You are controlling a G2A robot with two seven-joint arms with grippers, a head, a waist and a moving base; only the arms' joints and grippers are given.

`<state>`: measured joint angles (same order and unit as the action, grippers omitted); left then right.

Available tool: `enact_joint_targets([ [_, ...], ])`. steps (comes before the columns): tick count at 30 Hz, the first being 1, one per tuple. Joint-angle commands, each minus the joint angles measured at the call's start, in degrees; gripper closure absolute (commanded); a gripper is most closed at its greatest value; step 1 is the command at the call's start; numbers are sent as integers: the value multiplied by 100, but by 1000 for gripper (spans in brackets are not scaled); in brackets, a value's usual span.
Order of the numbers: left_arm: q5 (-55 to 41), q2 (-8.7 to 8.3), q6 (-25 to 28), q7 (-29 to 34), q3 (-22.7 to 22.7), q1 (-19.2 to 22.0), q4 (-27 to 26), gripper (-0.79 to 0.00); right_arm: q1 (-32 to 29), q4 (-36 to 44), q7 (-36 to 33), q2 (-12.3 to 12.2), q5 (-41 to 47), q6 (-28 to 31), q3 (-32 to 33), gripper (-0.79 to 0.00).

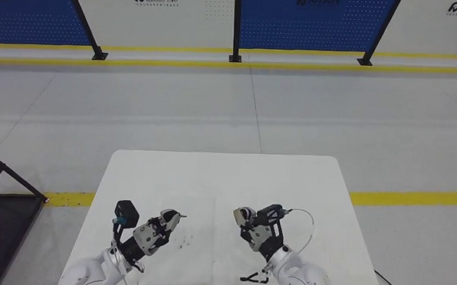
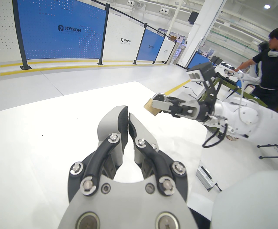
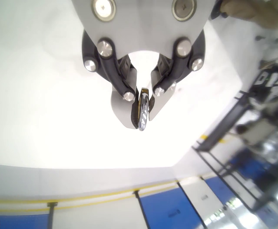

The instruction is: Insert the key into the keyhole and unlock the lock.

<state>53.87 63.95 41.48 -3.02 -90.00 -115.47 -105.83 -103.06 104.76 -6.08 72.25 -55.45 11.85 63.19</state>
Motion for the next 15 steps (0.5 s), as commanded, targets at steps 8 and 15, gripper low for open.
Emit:
enact_joint_targets([
  [8,0,0,0,0,0,0,0,0,-160,198,204,-59,203,496,226,0],
  [15,0,0,0,0,0,0,0,0,-160,198,204,-59,203,496,226,0],
])
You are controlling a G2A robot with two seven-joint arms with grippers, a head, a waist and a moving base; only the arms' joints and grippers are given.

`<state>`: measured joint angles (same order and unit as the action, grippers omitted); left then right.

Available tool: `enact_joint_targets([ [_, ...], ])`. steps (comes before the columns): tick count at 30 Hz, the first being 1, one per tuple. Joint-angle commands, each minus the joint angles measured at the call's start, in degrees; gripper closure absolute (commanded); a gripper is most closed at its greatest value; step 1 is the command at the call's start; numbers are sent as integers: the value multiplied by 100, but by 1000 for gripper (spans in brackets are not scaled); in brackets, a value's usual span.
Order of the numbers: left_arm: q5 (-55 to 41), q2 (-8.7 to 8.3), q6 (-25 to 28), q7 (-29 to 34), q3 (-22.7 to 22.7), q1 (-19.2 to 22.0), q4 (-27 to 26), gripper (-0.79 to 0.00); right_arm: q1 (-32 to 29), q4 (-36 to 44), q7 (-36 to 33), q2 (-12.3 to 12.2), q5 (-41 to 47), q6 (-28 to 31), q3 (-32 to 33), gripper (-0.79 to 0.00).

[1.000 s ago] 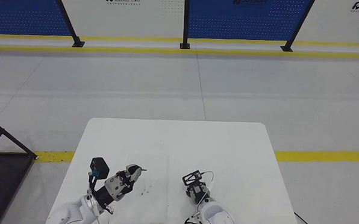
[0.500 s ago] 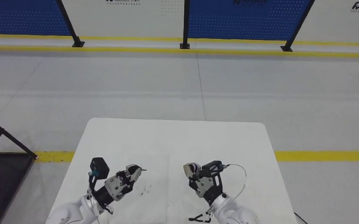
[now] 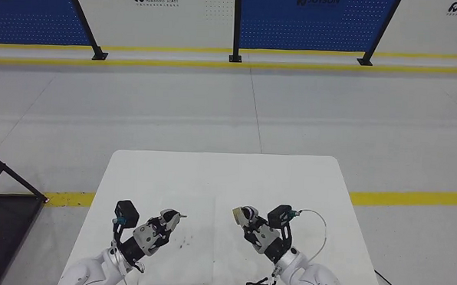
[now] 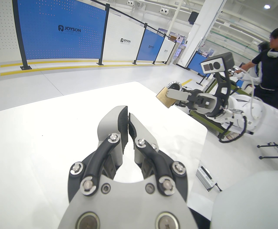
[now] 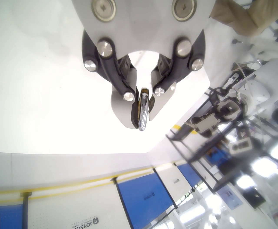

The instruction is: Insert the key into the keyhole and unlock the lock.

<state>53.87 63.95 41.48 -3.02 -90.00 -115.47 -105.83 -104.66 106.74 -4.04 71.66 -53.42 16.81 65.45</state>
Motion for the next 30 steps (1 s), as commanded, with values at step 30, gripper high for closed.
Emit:
enact_joint_targets([
  [30,-2653,322,1464,-1828,1771,646,970,0,973,-1207,2747,520,2182,1834,-1724,0],
])
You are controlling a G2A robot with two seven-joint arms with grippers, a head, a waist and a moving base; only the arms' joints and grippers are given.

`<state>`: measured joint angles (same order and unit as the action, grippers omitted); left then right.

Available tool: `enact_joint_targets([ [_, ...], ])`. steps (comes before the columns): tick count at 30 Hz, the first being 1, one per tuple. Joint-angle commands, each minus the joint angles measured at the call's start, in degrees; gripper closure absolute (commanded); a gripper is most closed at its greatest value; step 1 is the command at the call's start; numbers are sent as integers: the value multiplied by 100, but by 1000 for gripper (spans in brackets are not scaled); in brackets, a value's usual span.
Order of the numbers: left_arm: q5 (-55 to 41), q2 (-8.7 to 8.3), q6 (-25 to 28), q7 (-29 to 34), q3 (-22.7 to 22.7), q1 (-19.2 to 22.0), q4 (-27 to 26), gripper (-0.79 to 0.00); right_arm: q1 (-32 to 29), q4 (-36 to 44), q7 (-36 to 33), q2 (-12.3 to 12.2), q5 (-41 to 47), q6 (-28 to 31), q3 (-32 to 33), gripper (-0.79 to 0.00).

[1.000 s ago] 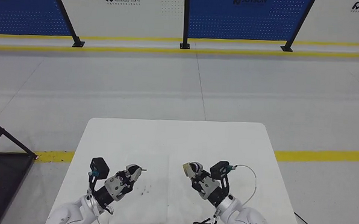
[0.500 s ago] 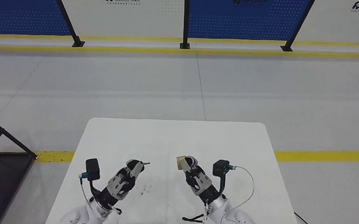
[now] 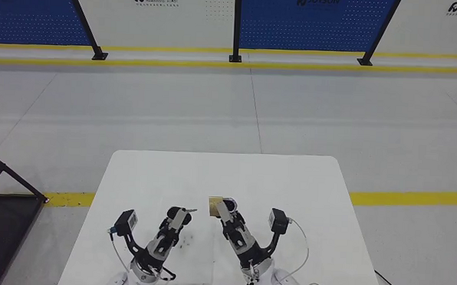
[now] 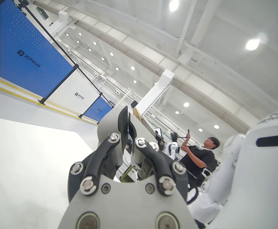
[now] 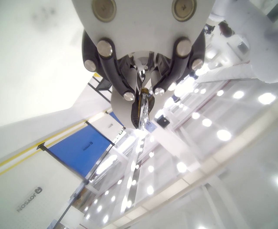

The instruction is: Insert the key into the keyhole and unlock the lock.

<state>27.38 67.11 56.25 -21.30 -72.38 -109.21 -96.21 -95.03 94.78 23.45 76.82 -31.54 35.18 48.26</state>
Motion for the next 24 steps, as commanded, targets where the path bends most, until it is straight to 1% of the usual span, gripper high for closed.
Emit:
enact_joint_targets([
  [1,-19,16,2,-31,30,30,-2,0,15,-23,1,9,-3,3,-12,0],
  [7,-96,71,101,-135,161,75,70,0,18,-45,11,21,11,-24,-16,0],
  [24,-405,166,175,77,414,253,210,0,18,-45,11,21,11,-24,-16,0],
])
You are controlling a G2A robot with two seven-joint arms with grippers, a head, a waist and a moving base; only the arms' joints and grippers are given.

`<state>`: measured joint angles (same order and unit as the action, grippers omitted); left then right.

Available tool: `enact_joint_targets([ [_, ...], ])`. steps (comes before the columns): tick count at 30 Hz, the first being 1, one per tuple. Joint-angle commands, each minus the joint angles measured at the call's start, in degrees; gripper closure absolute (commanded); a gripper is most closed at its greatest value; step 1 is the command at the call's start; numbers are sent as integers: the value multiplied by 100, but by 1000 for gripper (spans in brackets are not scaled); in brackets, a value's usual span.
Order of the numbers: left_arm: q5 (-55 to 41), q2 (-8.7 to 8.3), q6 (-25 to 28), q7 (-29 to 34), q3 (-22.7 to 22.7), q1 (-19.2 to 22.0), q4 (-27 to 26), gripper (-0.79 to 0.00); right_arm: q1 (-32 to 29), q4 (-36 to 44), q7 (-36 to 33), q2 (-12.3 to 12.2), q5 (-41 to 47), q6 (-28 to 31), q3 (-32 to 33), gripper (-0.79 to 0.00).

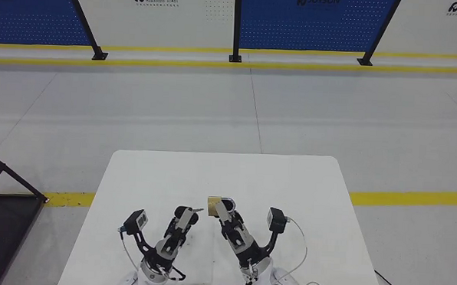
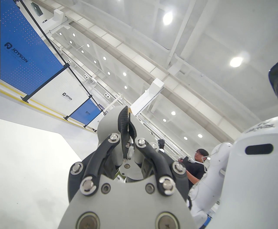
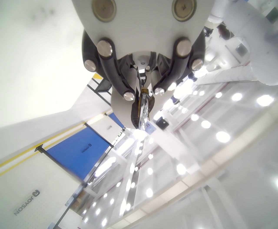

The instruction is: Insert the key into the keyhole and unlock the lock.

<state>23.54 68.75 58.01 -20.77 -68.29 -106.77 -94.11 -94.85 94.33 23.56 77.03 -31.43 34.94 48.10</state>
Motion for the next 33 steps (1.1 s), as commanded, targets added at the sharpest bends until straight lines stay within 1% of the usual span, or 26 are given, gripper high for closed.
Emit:
enact_joint_targets([
  [1,-37,5,-1,39,10,16,-12,0,0,0,0,0,0,0,0,0],
  [31,-63,115,-134,239,22,93,-40,0,0,0,0,0,0,0,0,0],
  [33,-56,122,-127,239,16,95,-40,0,6,45,-81,3,32,-85,4,0],
])
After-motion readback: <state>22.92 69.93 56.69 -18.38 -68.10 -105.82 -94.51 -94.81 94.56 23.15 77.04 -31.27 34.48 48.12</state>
